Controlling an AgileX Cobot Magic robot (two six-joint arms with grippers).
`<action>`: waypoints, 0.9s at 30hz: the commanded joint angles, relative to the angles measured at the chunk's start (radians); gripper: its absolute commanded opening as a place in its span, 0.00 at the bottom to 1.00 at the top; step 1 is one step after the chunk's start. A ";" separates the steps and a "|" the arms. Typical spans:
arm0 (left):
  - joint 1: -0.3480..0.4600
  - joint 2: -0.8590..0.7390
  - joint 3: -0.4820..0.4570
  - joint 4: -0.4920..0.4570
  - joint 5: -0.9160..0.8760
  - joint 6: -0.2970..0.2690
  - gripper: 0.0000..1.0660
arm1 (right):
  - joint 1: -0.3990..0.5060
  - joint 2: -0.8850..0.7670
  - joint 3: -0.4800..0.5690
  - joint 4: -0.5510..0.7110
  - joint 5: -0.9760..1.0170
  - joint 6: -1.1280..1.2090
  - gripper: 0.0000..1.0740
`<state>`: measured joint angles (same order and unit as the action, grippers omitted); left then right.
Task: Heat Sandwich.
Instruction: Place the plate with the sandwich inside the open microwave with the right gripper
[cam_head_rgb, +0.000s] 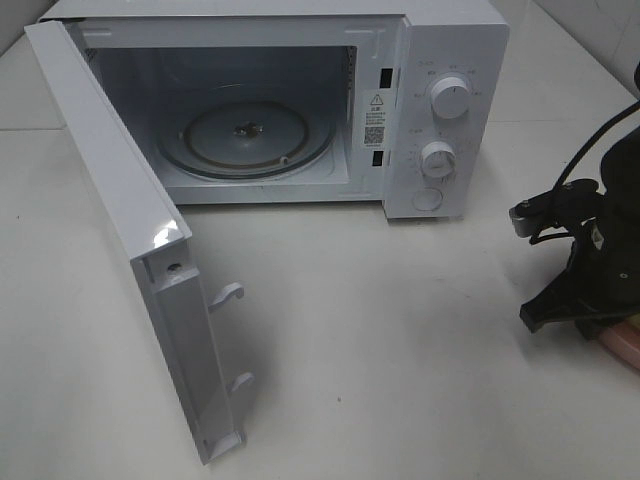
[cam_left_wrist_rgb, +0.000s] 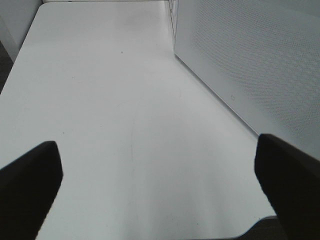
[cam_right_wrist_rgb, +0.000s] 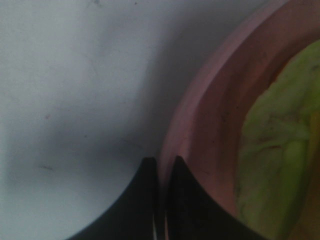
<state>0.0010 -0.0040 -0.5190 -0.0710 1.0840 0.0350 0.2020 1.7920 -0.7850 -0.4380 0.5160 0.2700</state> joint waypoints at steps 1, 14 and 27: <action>-0.003 -0.016 0.001 -0.004 -0.013 0.002 0.94 | -0.003 0.001 -0.002 0.001 0.006 0.012 0.00; -0.003 -0.016 0.001 -0.004 -0.013 0.002 0.94 | -0.003 0.000 -0.002 0.001 0.009 0.012 0.00; -0.003 -0.016 0.001 -0.004 -0.013 0.002 0.94 | 0.015 -0.001 -0.008 -0.009 0.064 0.007 0.00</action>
<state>0.0010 -0.0040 -0.5190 -0.0710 1.0840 0.0350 0.2090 1.7910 -0.7900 -0.4470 0.5490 0.2700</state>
